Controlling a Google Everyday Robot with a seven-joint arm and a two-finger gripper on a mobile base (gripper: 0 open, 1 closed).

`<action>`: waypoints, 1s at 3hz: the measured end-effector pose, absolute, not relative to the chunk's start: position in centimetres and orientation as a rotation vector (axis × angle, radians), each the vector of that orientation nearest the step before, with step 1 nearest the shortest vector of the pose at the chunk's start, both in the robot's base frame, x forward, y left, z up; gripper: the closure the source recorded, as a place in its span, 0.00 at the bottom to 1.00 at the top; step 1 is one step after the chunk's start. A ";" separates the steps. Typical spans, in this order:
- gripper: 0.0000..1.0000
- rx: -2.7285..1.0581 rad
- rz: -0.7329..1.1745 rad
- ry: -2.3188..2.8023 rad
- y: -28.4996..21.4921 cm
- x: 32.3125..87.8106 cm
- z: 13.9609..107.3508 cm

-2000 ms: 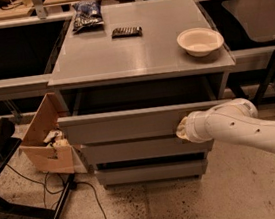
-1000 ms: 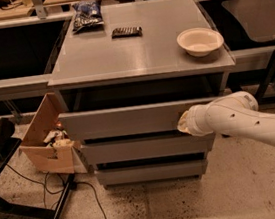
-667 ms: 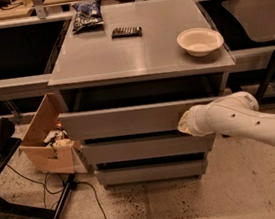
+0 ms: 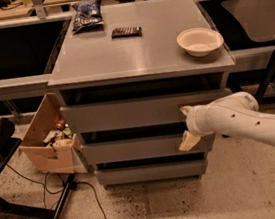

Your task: Close top drawer

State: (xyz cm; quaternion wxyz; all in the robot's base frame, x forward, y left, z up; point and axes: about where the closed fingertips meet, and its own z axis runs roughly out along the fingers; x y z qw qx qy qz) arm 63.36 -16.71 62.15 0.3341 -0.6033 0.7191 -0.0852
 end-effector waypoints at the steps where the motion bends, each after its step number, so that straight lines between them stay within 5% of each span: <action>1: 0.02 -1.575 -0.222 1.877 -16.7 63.4 62.2; 3: 0.48 -1.654 -0.274 1.895 -18.4 60.4 64.8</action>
Offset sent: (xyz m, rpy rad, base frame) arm 0.0000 0.0000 0.0000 0.0000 0.0000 0.0000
